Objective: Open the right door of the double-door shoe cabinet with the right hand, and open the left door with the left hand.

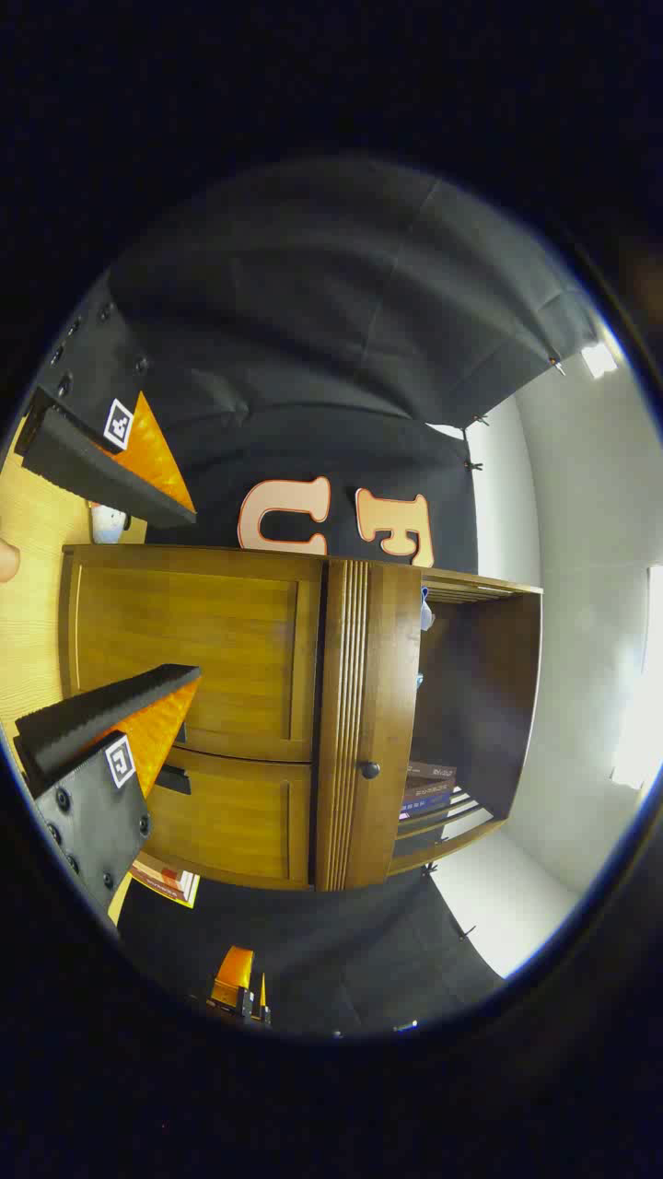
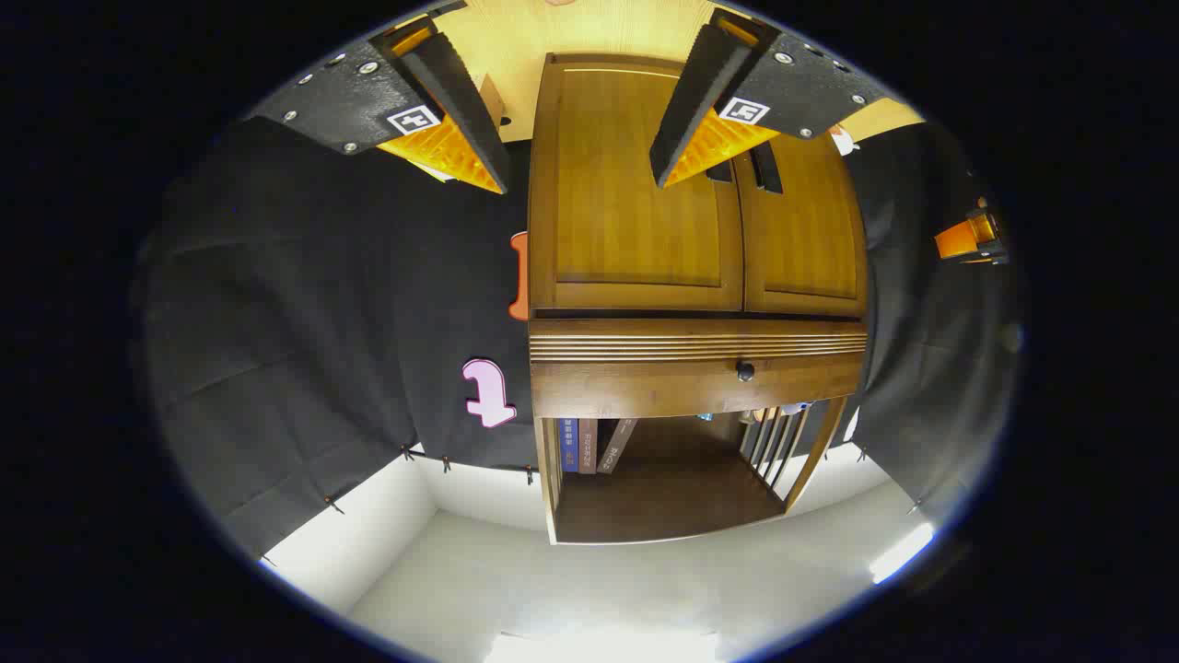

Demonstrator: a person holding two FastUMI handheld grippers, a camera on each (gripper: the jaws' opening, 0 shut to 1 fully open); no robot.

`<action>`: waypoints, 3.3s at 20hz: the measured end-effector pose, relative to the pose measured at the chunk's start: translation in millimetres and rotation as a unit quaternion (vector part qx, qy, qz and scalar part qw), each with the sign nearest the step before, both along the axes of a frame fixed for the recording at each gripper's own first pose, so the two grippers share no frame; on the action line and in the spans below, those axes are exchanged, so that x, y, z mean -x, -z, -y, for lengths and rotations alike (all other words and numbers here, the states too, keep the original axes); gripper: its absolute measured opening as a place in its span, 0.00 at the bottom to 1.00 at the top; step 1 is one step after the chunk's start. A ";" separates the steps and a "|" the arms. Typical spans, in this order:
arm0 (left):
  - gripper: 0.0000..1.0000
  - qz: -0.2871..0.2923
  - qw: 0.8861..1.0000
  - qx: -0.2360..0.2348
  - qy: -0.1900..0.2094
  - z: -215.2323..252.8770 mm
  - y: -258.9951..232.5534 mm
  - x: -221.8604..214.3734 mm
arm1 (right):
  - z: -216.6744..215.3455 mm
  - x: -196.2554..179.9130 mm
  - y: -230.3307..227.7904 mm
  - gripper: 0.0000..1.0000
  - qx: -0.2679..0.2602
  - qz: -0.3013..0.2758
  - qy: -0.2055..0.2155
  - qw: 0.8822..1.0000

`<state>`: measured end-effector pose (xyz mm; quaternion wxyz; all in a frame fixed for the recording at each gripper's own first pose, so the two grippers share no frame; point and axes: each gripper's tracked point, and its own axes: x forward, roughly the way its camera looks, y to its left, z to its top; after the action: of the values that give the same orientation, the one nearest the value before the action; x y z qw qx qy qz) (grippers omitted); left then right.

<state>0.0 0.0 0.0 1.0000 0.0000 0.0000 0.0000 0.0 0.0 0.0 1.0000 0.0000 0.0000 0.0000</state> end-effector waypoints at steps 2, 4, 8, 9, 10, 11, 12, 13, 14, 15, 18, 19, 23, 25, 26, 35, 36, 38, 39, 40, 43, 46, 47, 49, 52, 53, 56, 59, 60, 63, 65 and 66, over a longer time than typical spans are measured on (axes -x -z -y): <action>0.99 0.001 1.000 0.001 0.000 -2.0 -4.0 0.8 | -3.7 1.2 -0.6 0.94 -0.002 -0.001 -0.002 1.000; 0.99 -0.001 1.000 -0.002 -0.005 -4.6 -4.5 0.9 | -1.2 0.5 2.6 0.94 -0.008 -0.005 0.002 1.000; 0.99 -0.001 1.000 -0.011 0.007 -2.3 -4.4 5.9 | 0.4 4.3 12.3 0.94 -0.013 -0.015 0.008 1.000; 0.99 -0.003 1.000 -0.015 0.010 -2.1 -2.7 6.1 | -1.0 4.9 12.5 0.94 -0.013 -0.016 0.009 1.000; 0.99 -0.004 1.000 -0.018 0.012 -2.7 -1.1 7.3 | -1.6 4.9 11.6 0.94 -0.014 -0.015 0.011 1.000; 0.99 -0.001 1.000 -0.020 0.010 -4.2 -0.7 8.3 | -1.8 4.1 10.0 0.94 -0.012 -0.015 0.013 1.000; 0.99 -0.001 1.000 -0.020 0.008 -6.4 0.8 10.2 | -3.9 4.7 11.1 0.94 -0.009 -0.016 0.011 1.000; 0.99 0.000 1.000 -0.016 0.006 -6.9 1.8 12.4 | -7.8 6.2 10.5 0.94 -0.004 -0.015 0.006 1.000; 0.99 0.001 1.000 -0.015 0.005 -7.1 1.9 13.7 | -11.0 6.9 9.3 0.94 -0.002 -0.013 0.003 1.000; 0.99 0.002 1.000 -0.015 0.004 -7.6 1.1 14.6 | -12.8 8.9 7.6 0.94 -0.001 -0.010 0.000 1.000; 0.99 0.001 1.000 -0.021 -0.004 -15.3 0.3 16.3 | -17.6 9.7 10.6 0.94 -0.004 -0.011 -0.002 1.000; 0.96 0.002 1.000 -0.021 -0.004 -16.1 -0.4 16.8 | -18.9 8.6 13.7 0.94 -0.006 -0.013 -0.002 1.000; 0.99 0.005 1.000 -0.021 0.005 -12.0 -2.4 21.0 | -30.8 -0.2 30.8 0.94 -0.007 -0.021 -0.001 1.000; 0.99 0.006 1.000 -0.023 0.007 -10.8 -1.9 21.2 | -42.8 -6.2 41.7 0.94 -0.006 -0.024 -0.005 1.000; 0.96 0.005 1.000 -0.022 0.009 -8.8 -0.6 21.2 | -52.1 -10.0 48.2 0.94 -0.008 -0.027 -0.011 1.000; 0.99 -0.013 0.999 -0.024 0.018 -3.0 17.3 18.7 | -135.8 -72.1 118.9 1.00 -0.020 -0.050 -0.066 0.996; 0.99 -0.013 0.999 -0.027 0.017 -3.8 19.6 18.7 | -139.9 -81.7 129.2 0.94 -0.017 -0.058 -0.063 0.996; 0.98 -0.014 0.999 -0.025 0.017 -3.7 23.5 18.4 | -148.8 -98.3 145.5 1.00 -0.023 -0.072 -0.064 0.995; 0.96 -0.015 0.999 -0.024 0.017 -4.7 25.8 18.4 | -154.9 -107.4 153.0 0.94 -0.029 -0.080 -0.068 0.994; 0.96 -0.016 0.999 -0.024 0.017 -6.1 28.0 18.2 | -160.4 -115.9 160.3 0.94 -0.033 -0.085 -0.074 0.993; 0.98 -0.017 0.999 -0.026 0.008 -15.8 32.1 16.4 | -172.9 -136.0 176.1 0.93 -0.047 -0.088 -0.085 0.991; 0.99 -0.016 1.000 -0.025 -0.003 -28.1 33.2 14.0 | -176.2 -158.3 184.3 0.75 -0.055 -0.092 -0.072 0.992; 0.99 -0.017 0.999 -0.026 -0.009 -32.3 33.1 13.1 | -176.3 -164.3 186.2 0.79 -0.056 -0.091 -0.068 0.992; 0.99 -0.018 0.999 -0.026 -0.018 -40.8 37.1 12.0 | -176.9 -172.8 192.9 0.65 -0.056 -0.097 -0.063 0.992; 0.99 -0.020 0.999 -0.020 -0.026 -49.1 39.9 13.7 | -178.1 -179.5 202.2 0.51 -0.055 -0.108 -0.060 0.991; 0.99 -0.021 0.999 -0.018 -0.027 -50.7 40.8 13.1 | -179.2 -178.5 202.1 0.45 -0.054 -0.107 -0.059 0.991; 0.99 -0.023 0.999 -0.016 -0.030 -53.3 44.0 13.2 | -178.8 -170.4 201.4 0.31 -0.040 -0.103 -0.058 0.992; 0.99 -0.025 0.999 -0.015 -0.029 -52.9 44.6 14.4 | -175.4 -151.5 198.8 0.29 -0.040 -0.106 -0.067 0.991; 0.99 -0.025 0.999 -0.014 -0.028 -52.3 44.4 15.4 | -173.8 -144.3 197.6 0.28 -0.040 -0.106 -0.070 0.991; 0.99 -0.024 0.999 -0.014 -0.027 -51.1 42.8 18.4 | -166.3 -119.9 193.1 0.27 -0.037 -0.103 -0.076 0.991; 0.99 -0.023 0.999 -0.014 -0.025 -48.9 42.3 21.1 | -157.8 -100.9 190.1 0.27 -0.034 -0.100 -0.079 0.991; 0.99 -0.022 0.999 -0.015 -0.024 -47.8 42.7 25.6 | -152.8 -90.7 188.8 0.28 -0.033 -0.099 -0.080 0.991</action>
<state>-25.6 47.8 -42.7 0.9994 0.0145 0.0224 0.0242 90.7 152.8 -188.8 0.9913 0.0332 0.0989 0.0801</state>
